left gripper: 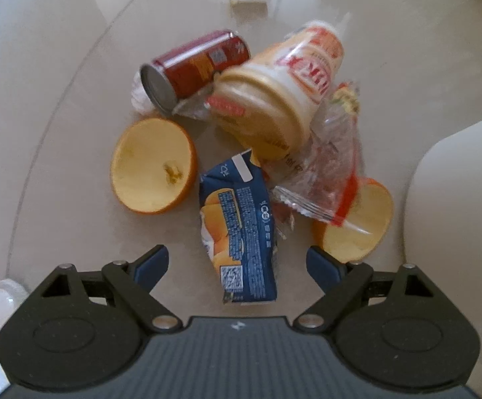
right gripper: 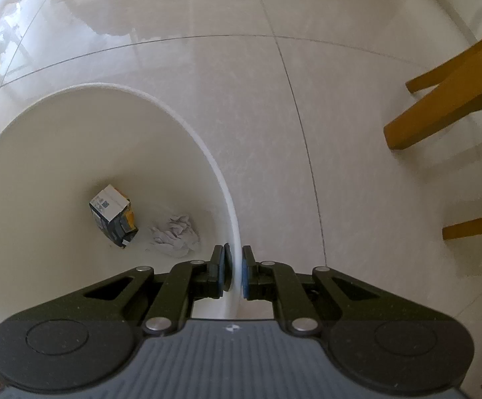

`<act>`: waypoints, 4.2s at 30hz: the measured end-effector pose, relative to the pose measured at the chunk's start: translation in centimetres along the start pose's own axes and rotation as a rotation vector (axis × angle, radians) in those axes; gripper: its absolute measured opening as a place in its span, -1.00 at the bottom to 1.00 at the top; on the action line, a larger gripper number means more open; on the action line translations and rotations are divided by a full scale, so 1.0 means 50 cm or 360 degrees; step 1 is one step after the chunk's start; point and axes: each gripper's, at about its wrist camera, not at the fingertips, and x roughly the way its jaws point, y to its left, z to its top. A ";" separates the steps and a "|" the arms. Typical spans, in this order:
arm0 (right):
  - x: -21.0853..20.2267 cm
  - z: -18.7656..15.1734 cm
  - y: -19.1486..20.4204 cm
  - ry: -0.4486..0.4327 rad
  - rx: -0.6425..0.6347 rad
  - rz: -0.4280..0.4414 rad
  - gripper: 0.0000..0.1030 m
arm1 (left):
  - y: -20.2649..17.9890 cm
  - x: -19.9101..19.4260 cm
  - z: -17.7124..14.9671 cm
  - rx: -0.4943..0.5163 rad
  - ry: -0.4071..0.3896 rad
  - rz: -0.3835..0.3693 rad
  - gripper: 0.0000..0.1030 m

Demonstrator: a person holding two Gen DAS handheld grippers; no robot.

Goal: Collect trash

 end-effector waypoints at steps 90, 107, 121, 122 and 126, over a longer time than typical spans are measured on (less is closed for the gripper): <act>-0.009 -0.016 0.006 -0.0019 -0.0078 0.0017 -0.75 | -0.146 0.000 -0.154 0.1489 0.0008 0.0039 -0.41; -0.004 -0.011 -0.010 0.0025 0.0060 0.0043 -0.77 | -0.181 -0.269 -0.013 0.1413 0.0014 -0.0043 -0.42; -0.005 -0.001 -0.020 0.0063 0.0129 0.0064 -0.80 | -0.387 -0.502 0.095 0.1644 -0.0153 -0.0274 -0.41; -0.005 -0.001 -0.021 0.0065 0.0133 0.0067 -0.80 | -0.401 -0.503 0.097 0.1649 -0.0140 -0.0294 -0.41; -0.005 -0.001 -0.025 0.0069 0.0138 0.0082 -0.80 | -0.452 -0.502 0.095 0.1666 -0.0096 -0.0408 -0.40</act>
